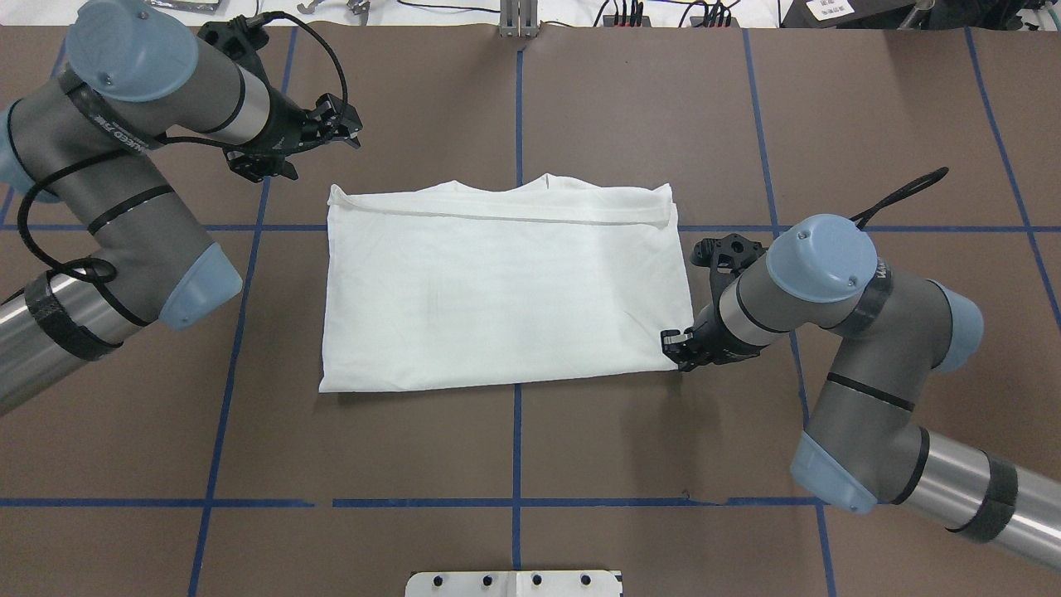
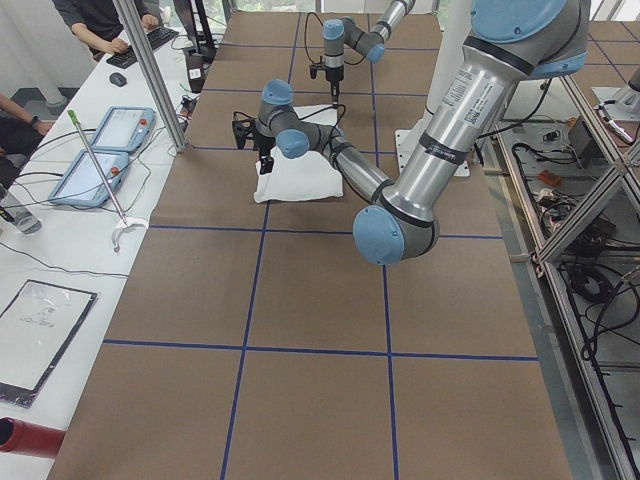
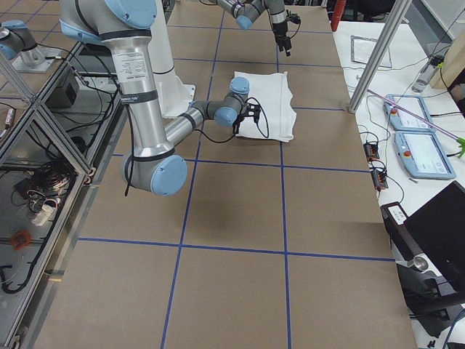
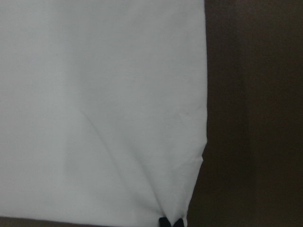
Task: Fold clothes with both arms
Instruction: 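Move the right gripper to the folded shirt's corner nearest it and grasp, then drag the shirt with the right gripper toward the robot, rotating it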
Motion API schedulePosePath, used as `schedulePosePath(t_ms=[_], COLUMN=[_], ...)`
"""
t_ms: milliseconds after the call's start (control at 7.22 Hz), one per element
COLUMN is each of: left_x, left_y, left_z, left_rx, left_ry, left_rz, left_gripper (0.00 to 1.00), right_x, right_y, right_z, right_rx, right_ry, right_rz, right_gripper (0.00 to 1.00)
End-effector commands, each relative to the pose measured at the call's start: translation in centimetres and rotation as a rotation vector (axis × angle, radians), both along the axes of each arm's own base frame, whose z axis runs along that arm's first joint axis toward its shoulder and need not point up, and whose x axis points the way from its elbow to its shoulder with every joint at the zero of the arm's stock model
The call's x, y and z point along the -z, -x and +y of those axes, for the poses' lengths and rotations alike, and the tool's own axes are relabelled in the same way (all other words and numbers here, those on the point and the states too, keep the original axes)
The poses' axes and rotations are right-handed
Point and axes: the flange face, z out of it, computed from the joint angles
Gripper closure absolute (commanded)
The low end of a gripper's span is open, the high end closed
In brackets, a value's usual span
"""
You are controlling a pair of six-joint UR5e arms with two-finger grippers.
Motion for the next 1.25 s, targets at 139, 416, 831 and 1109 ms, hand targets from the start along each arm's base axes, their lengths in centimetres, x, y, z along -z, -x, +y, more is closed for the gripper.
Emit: schedulePosePath(t_ms=[139, 416, 831, 1109], left_x=[0.8, 1.3, 1.7, 2.6], left_y=[0.3, 0.2, -1.8, -3.5], left_z=[0.3, 0.5, 2.0, 3.8], left_rx=[0.005, 0.021, 0.026, 0.005], left_ry=[-0.008, -0.001, -0.004, 0.007], left_rz=[0.013, 0.023, 0.024, 0.047], left_gripper=[0.0, 0.0, 0.0, 0.0], right_x=[-2.5, -3.6, -2.9, -2.8], right_y=[-7.3, -11.8, -6.2, -5.5], right_z=[4.6, 11.8, 23.0, 24.9], right_rx=[0.002, 0.127, 0.363, 0.383], right_ry=[0.018, 0.091, 0.22, 0.254], right_rz=[0.023, 0.035, 0.07, 0.088], right_gripper=[1.0, 1.0, 1.0, 0.08])
